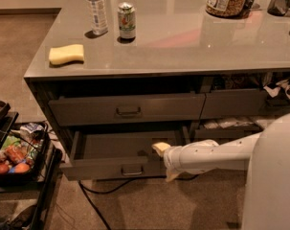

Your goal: Open middle drawer

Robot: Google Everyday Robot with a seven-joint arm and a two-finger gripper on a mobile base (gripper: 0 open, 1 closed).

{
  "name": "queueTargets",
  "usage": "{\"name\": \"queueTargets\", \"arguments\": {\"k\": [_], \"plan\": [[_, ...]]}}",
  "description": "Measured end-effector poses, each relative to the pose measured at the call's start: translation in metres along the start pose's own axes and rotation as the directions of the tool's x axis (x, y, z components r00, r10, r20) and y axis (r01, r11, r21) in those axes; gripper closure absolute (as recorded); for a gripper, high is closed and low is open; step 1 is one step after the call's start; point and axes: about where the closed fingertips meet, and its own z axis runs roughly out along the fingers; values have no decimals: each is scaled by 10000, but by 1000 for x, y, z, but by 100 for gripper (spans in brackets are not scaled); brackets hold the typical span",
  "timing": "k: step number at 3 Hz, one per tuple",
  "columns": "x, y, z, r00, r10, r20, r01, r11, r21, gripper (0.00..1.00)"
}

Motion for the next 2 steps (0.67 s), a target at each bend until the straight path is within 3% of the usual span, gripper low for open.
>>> {"name": "queueTargets", "arguments": {"k": [2], "plan": [[0,0,0,10000,-2,1,2,10000,3,64]]}}
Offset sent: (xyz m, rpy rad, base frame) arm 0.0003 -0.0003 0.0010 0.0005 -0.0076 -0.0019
